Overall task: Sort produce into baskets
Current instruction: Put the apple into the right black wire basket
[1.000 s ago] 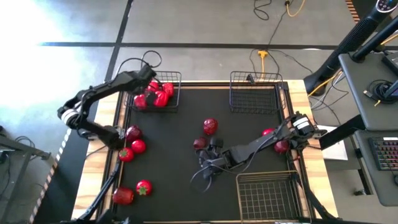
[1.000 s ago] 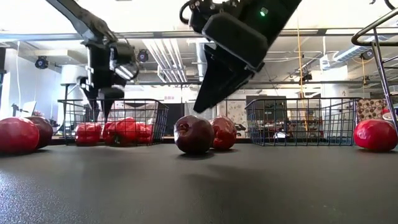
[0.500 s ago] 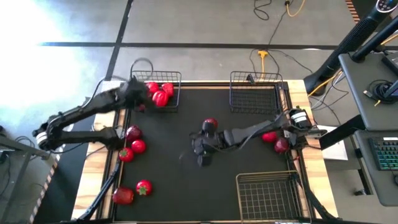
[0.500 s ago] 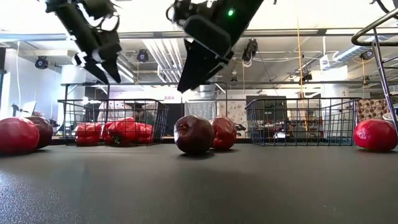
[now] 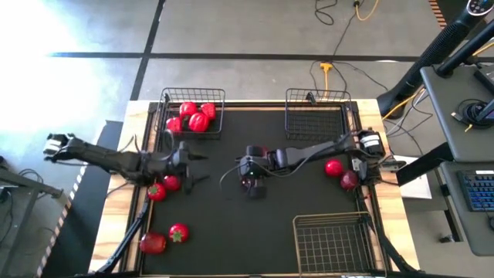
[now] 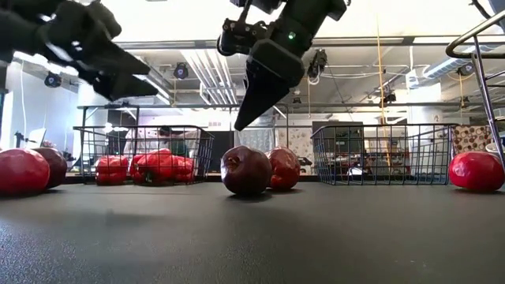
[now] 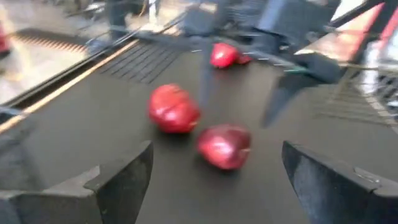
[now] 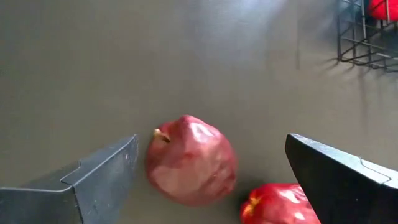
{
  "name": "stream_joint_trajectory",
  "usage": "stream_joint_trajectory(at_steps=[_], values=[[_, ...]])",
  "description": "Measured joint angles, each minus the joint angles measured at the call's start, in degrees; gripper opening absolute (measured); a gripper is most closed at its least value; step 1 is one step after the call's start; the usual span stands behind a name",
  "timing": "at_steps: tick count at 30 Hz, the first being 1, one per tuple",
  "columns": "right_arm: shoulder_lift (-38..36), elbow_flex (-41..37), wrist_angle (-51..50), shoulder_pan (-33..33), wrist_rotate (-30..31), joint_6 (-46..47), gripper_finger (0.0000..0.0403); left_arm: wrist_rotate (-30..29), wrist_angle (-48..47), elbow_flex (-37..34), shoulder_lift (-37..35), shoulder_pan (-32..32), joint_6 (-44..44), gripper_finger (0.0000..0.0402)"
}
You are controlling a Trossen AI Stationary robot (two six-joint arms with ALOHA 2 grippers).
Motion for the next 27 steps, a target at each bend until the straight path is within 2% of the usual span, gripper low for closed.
stream_joint_trajectory(at_steps=[5, 9, 18, 27], values=[[0.00, -1.55, 1.63, -1.74, -2.19, -0.57, 0.0398, -5.42, 18.61, -9.43, 3.80, -6.21, 0.05, 0.0336], [0.02, -4.70, 5.50, -2.94, -5.88, 0.23, 0.0398, -6.73, 26.16, -12.91, 6.32, -7.06, -0.02, 0.0336], [0.04, -11.48, 13.70, -3.02, -6.81, 1.82, 0.0398, -7.39, 26.56, -11.54, 12.73, -7.04, 0.99, 0.0336], [0.11, -12.02, 14.26, -2.77, -6.77, 3.35, 0.0398, -7.39, 26.55, -8.43, 18.37, -7.04, 4.18, 0.0336]])
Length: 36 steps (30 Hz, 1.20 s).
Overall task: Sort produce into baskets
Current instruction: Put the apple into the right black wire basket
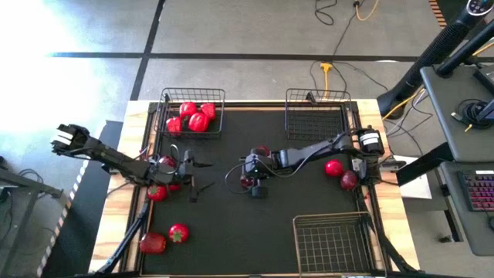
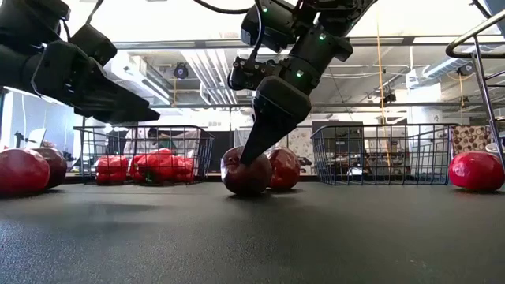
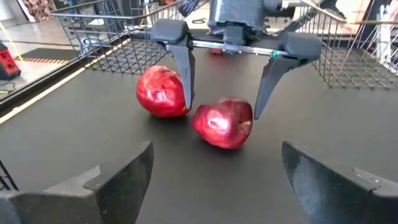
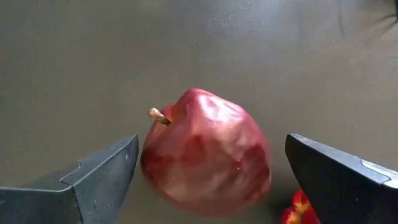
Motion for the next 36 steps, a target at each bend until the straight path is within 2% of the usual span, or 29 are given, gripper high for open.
stream_joint_trajectory(at_steps=[7, 13, 21, 27, 31, 33, 36], values=[[0.00, -3.64, 7.52, 0.24, 0.28, 2.76, 0.0398, 0.00, 3.22, 0.95, 4.11, 0.00, 1.28, 0.0336], [0.00, -4.22, 7.33, 0.24, 0.42, 3.65, 0.0394, 0.02, 6.92, 0.94, 7.48, 0.00, 2.70, 0.0336], [0.00, -5.21, 7.04, 0.24, 0.49, 4.63, 0.0355, 0.03, 11.22, 1.02, 11.10, 0.01, 2.99, 0.0336], [-0.01, -3.41, 5.73, 0.24, 0.45, 9.35, 0.0322, 0.05, 12.29, 1.04, 12.05, 0.02, 3.07, 0.0336], [-0.82, 4.28, -3.06, 0.14, 1.99, 10.36, 0.0313, 0.06, 12.36, 1.04, 12.00, 0.02, 3.05, 0.0336], [-1.55, 9.82, -11.04, -0.08, 6.02, 10.39, 0.0313, 0.07, 12.39, 1.04, 12.00, 0.02, 3.05, 0.0336], [-2.68, 17.83, -23.08, -0.40, 15.39, 10.70, 0.0316, 0.17, 12.40, 1.04, 12.00, 0.02, 3.02, 0.0336]])
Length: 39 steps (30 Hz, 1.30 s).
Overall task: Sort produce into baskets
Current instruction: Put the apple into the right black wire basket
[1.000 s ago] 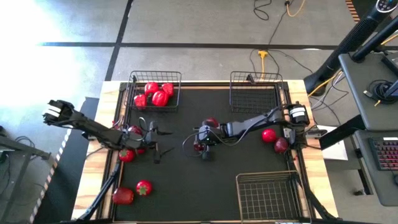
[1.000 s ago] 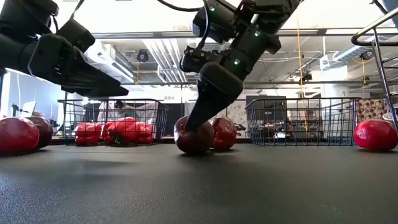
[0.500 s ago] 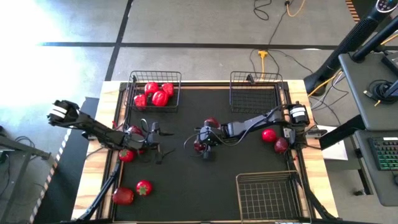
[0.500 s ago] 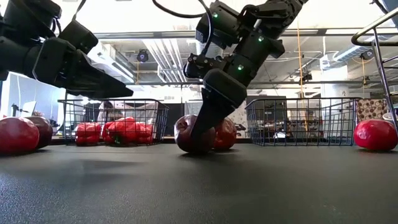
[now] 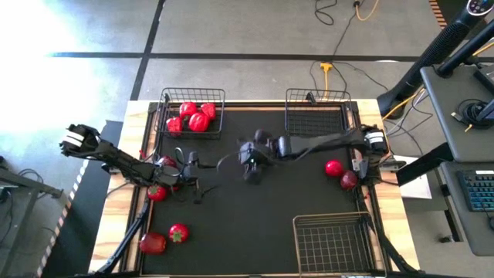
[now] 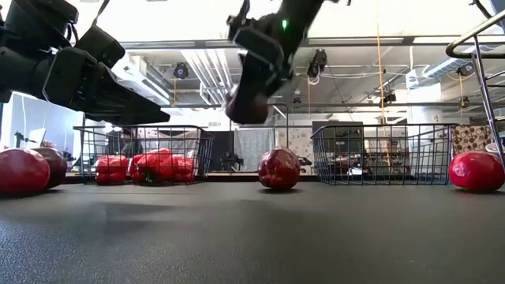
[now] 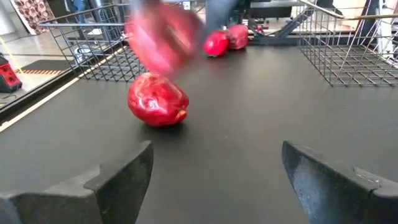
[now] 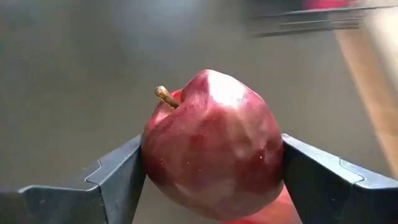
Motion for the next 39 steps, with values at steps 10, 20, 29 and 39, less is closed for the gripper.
stream_joint_trajectory(at_steps=[10, 20, 29, 39], values=[[-3.87, 11.90, -25.53, -4.79, 12.49, 15.59, 0.0315, 1.03, 0.07, 0.00, 0.10, 0.00, -2.07, 0.0336], [-4.79, 9.15, -38.84, -23.83, 13.01, 29.06, 0.0312, 0.82, 0.94, 0.00, 0.70, 0.00, -1.78, 0.0336], [-1.21, 5.55, -35.51, -41.57, -1.45, 30.84, 0.0317, 0.61, 0.92, 0.00, 0.75, 0.00, -1.59, 0.0336], [3.70, -0.83, -23.87, -44.91, -8.16, 28.21, 0.0325, 0.51, 0.87, 0.00, 0.92, 0.00, -1.57, 0.0336]])
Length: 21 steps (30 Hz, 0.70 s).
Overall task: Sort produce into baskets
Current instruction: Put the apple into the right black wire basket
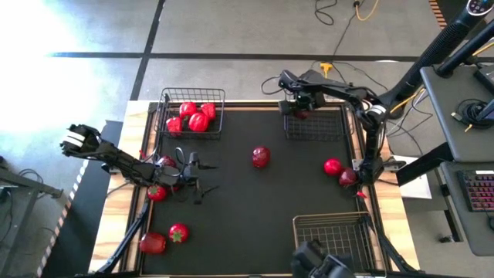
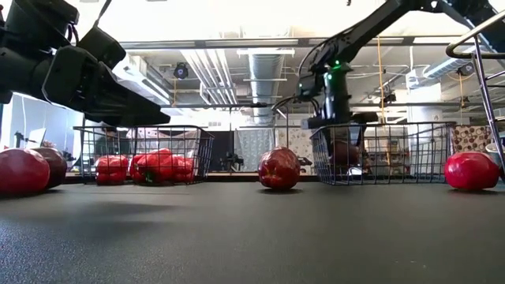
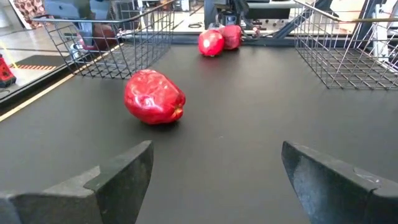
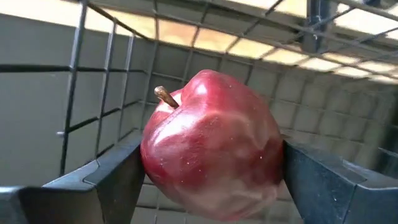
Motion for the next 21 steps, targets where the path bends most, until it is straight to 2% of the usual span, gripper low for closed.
stream_joint_trajectory(at_steps=[10, 21], values=[[2.25, 0.04, 1.82, -0.37, -0.52, -2.44, 0.0327, 0.00, 0.50, 0.00, 0.00, 0.07, 0.46, 0.0336], [-0.91, -0.17, 1.43, -0.41, 1.59, -2.88, 0.0327, 0.02, 0.20, 0.00, 0.00, 0.04, 0.15, 0.0336]])
